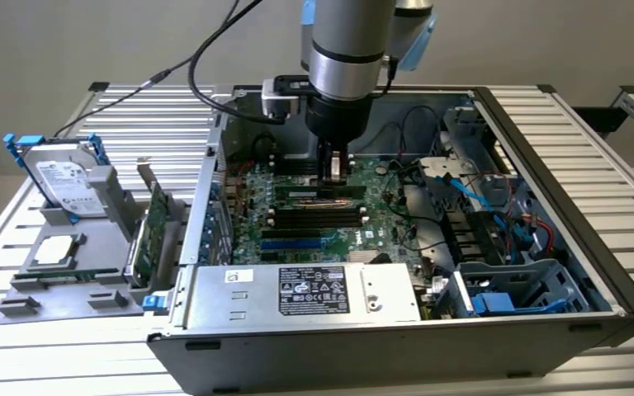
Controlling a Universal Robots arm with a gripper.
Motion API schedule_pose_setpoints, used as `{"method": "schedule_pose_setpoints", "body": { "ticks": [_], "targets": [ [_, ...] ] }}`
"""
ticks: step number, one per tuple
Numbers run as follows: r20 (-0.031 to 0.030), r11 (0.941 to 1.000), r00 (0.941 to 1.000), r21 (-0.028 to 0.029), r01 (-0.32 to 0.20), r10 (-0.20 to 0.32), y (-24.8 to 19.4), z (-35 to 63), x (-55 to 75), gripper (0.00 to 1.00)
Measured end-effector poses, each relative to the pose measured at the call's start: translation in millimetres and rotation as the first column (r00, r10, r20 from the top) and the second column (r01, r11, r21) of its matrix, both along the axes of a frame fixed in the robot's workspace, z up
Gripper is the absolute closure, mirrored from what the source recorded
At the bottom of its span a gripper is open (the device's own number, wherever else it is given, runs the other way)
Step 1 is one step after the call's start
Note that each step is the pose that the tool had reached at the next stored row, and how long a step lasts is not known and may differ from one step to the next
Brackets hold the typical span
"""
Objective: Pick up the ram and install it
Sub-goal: 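Insert the ram into the slot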
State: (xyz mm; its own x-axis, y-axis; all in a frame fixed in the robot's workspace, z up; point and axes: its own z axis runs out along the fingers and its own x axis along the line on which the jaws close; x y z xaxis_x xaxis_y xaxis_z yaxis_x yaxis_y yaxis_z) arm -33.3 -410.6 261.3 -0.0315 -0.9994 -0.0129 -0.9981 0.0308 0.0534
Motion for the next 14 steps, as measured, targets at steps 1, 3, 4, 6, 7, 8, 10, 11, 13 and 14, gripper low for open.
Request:
{"method": "schedule_pose_setpoints", "body": {
  "ticks": [1, 3, 4, 6, 7, 8, 10, 11, 13, 14],
  "targets": [
    [0.0, 1.0, 1.0, -0.0002, 0.001, -0.001, 0.0, -1.8, 0.0, 0.86],
    [0.0, 1.0, 1.0, -0.0001, 0.002, -0.002, 0.0, -5.4, 0.0, 0.86],
    [0.0001, 1.0, 1.0, 0.0001, 0.003, -0.003, 0.0, -7.3, 0.0, 0.86],
    [0.0002, 1.0, 1.0, 0.0, 0.003, -0.003, 0.0, -11.0, 0.0, 0.86],
    [0.0002, 1.0, 1.0, 0.0, 0.004, -0.004, 0.0, -12.8, 0.0, 0.86],
    [0.0002, 1.0, 1.0, -0.0001, 0.005, -0.005, 0.0, -14.6, 0.0, 0.86],
    [0.0004, 1.0, 1.0, 0.0, 0.006, -0.006, 0.0, -18.2, 0.0, 0.86],
    [0.0005, 1.0, 1.0, -0.0001, 0.007, -0.007, 0.0, -20.0, 0.0, 0.86],
    [0.0007, 1.0, 1.0, 0.0, 0.009, -0.009, 0.0, -23.7, 0.0, 0.86],
    [0.0008, 0.9999, 0.9999, 0.0, 0.01, -0.01, 0.0, -25.5, 0.0, 0.86]
  ]
}}
